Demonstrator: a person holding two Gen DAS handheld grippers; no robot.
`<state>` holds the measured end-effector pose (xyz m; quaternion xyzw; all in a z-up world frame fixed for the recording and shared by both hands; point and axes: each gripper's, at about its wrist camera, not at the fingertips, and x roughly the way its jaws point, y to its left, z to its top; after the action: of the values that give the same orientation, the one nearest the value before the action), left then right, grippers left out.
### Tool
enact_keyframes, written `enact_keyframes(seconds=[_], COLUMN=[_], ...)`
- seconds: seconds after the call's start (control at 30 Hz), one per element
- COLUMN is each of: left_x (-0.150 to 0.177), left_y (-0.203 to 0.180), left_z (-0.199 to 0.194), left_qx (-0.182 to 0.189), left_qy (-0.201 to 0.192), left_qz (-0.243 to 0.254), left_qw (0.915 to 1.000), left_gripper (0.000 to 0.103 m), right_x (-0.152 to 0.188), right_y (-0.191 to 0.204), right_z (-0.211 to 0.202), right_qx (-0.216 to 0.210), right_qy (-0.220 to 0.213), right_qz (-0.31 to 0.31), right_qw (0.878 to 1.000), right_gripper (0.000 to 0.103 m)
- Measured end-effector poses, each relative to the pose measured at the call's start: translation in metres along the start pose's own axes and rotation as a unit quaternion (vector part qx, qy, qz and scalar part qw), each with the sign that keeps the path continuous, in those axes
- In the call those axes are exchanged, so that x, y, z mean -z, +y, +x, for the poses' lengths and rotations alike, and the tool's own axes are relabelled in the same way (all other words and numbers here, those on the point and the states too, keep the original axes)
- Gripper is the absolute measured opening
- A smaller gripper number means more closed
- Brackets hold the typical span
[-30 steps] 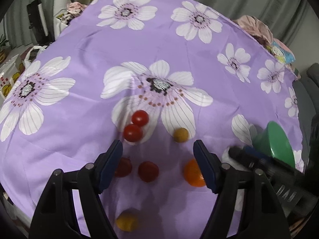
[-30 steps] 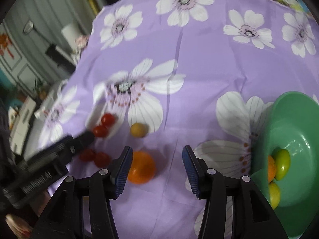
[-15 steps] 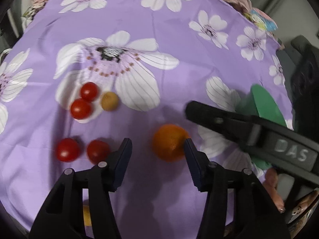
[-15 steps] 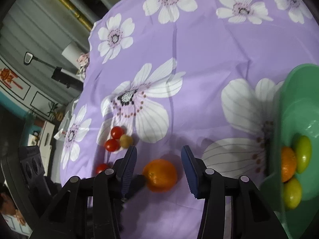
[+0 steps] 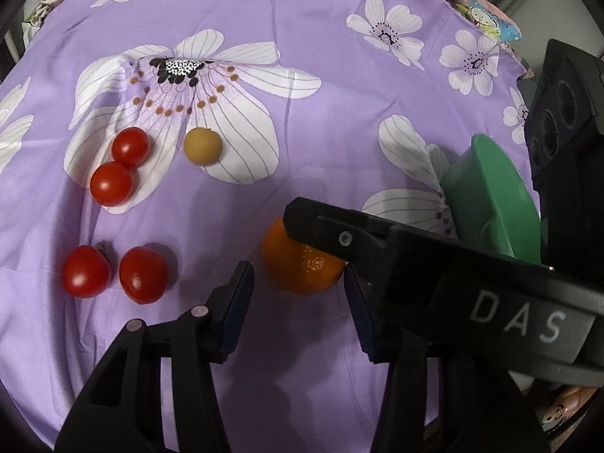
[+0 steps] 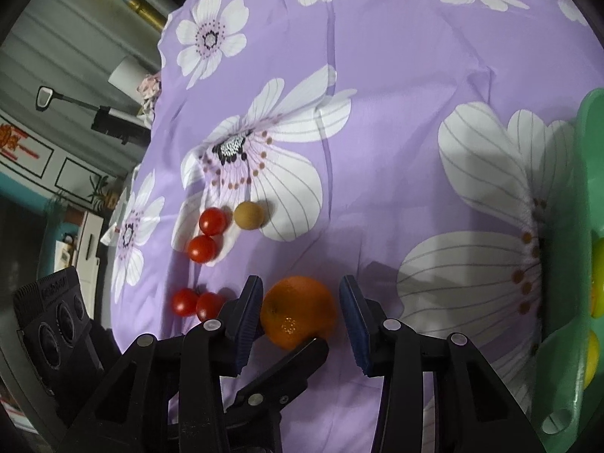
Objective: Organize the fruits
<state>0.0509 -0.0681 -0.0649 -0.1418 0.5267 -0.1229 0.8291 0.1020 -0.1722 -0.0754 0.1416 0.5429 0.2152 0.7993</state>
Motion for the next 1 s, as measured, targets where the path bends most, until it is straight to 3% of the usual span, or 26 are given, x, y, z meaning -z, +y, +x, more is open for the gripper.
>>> enact_keyframes(seconds=[1.0], left_x=[-0.003], left_y=[0.0], left_z=[0.006], left_qx=[-0.001], left_qy=[0.004], left_qz=[-0.007], left_qw=[1.0], left_gripper=[0.046], right_x=[0.003], right_y=[-0.005], right_z=[0.015], right_qx=[-0.028], right_qy=[0.043], right_qz=[0.013], right_qw=[0.999], right_gripper=[0.047])
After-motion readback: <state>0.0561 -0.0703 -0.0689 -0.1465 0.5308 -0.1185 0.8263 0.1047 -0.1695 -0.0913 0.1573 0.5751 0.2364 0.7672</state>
